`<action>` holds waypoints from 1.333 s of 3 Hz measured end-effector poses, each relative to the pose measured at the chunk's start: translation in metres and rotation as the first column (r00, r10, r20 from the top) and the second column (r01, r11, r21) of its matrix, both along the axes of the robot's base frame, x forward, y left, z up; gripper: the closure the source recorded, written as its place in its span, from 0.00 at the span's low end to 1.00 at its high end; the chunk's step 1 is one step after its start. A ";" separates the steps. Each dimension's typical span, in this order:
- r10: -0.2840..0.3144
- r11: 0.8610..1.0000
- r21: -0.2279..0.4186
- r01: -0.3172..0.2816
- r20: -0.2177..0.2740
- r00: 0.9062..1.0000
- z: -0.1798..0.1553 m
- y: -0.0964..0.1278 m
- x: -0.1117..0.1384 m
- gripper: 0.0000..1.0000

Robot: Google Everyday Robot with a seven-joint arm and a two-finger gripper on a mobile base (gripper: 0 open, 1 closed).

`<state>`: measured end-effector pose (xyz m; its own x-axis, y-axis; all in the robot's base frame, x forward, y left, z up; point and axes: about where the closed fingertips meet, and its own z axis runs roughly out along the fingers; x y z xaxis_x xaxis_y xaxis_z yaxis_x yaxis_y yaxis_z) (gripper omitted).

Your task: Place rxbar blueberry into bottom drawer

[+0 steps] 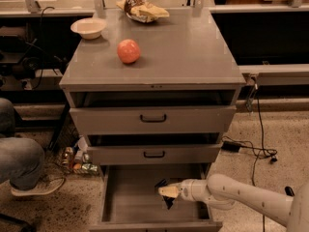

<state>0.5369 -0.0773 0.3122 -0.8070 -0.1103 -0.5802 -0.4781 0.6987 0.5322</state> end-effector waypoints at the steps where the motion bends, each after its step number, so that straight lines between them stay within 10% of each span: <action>1: -0.004 0.999 0.040 0.005 -0.013 1.000 -0.036 0.011 0.008 1.00; 2: 0.013 0.997 0.075 -0.012 -0.016 1.000 -0.063 0.029 0.018 1.00; 4: 0.058 0.997 0.053 -0.058 -0.016 0.998 -0.095 0.068 0.037 0.62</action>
Offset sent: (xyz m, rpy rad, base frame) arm 0.0301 0.0460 -0.0926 0.1108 0.0154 0.0285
